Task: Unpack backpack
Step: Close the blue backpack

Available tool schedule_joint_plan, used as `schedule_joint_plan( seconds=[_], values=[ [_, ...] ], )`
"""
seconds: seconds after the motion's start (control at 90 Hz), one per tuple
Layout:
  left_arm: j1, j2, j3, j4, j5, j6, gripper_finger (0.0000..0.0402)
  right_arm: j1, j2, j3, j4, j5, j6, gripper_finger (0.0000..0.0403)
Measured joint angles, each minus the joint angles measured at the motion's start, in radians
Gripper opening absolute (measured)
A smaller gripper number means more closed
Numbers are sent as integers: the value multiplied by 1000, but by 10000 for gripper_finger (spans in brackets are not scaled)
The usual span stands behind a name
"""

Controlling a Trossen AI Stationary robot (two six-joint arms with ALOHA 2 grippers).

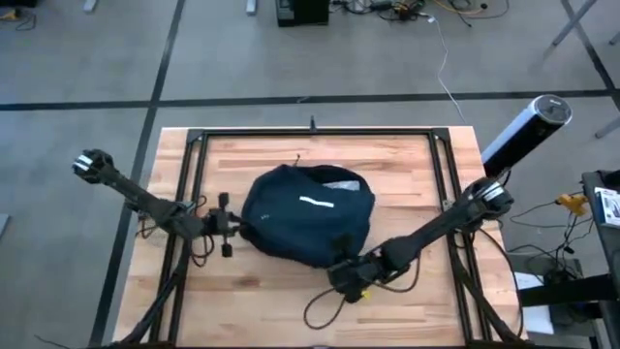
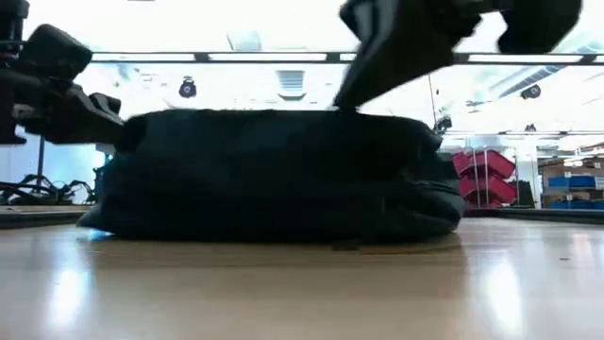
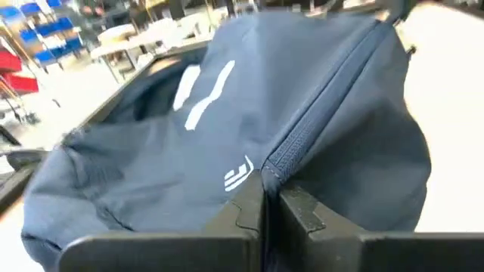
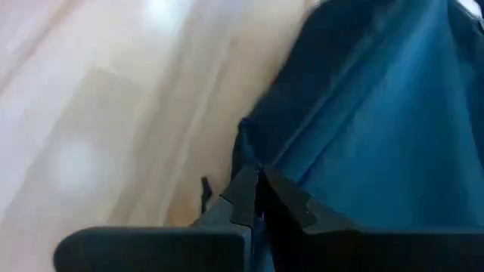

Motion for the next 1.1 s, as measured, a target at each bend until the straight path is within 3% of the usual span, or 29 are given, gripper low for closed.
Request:
schedule_joint_plan(
  seconds=[0.1, 0.267, 0.467, 0.567, 0.756, 0.978, 1.1],
  values=[
    [0, -145, 9, -120, -62, 39, 0, -10, -65, -80, 35, 9, 47, 0],
    [0, -268, 75, -148, -41, 150, 21, -50, -118, -166, 178, -75, -8, 0],
    [0, -239, 217, -344, -61, 175, 111, -101, -119, -166, 181, -168, -31, 0],
    [0, -198, 250, -344, -65, 150, 167, -110, -119, -166, 185, -164, -44, 0],
    [0, -52, 235, -84, 5, 205, 245, -123, -119, -148, 191, -164, -87, 0],
    [0, 212, 234, 141, 88, 190, 271, -139, -121, -107, 179, -244, -112, 0],
    [2, 392, 232, 397, 316, 231, 272, -145, -121, -85, 141, -357, -115, 0]
  ],
)
